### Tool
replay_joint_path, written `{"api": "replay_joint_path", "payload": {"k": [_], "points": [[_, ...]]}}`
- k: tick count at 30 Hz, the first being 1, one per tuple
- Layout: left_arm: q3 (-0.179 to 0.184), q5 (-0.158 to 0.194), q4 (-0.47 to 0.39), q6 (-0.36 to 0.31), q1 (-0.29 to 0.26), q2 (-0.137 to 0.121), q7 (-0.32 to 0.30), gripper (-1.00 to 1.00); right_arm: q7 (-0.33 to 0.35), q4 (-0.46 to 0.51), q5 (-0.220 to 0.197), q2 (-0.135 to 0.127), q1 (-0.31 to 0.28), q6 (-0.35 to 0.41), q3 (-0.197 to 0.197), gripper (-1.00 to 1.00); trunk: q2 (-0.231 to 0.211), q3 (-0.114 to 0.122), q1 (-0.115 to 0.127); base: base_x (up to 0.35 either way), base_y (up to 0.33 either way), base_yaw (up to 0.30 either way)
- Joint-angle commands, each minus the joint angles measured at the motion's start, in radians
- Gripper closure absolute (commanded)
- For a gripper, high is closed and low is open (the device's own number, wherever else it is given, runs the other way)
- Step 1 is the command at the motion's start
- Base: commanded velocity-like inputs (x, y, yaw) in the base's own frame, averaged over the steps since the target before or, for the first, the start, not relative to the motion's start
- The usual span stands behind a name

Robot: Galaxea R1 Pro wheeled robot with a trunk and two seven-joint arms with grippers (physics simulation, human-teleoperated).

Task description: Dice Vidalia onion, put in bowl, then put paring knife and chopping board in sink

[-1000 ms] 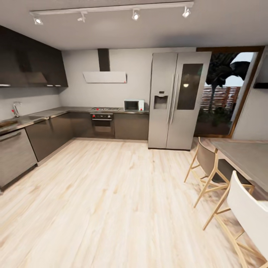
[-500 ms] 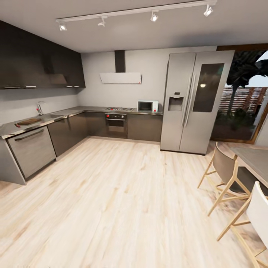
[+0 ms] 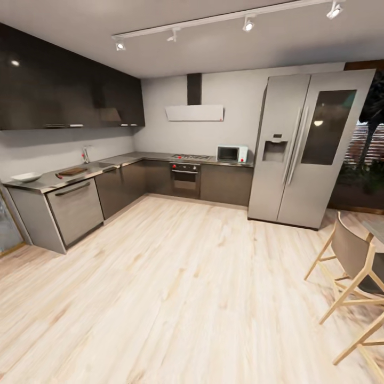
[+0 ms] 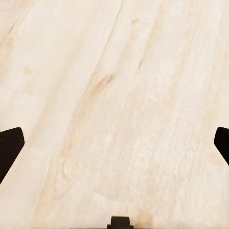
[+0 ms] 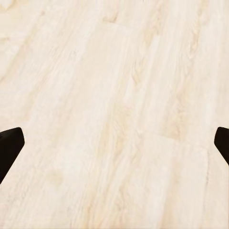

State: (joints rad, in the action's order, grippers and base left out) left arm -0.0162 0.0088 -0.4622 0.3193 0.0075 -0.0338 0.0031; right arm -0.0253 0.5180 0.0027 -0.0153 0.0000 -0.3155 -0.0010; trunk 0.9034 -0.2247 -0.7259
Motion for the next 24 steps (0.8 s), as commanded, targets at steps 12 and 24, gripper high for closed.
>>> {"api": "replay_joint_path", "payload": {"k": [12, 24], "points": [[0.000, 0.000, -0.003, 0.001, 0.000, 0.000, 0.001, -1.00, -0.002, 0.000, 0.000, 0.000, 0.000, -0.002, 0.001, -1.00, -0.027, 0.012, 0.015, 0.000, 0.000, 0.247], [-0.001, 0.000, -0.003, 0.000, 0.000, 0.000, 0.002, -1.00, -0.002, 0.002, -0.001, 0.000, 0.000, -0.003, 0.001, -1.00, -0.027, 0.012, 0.015, 0.206, 0.000, 0.078]]}}
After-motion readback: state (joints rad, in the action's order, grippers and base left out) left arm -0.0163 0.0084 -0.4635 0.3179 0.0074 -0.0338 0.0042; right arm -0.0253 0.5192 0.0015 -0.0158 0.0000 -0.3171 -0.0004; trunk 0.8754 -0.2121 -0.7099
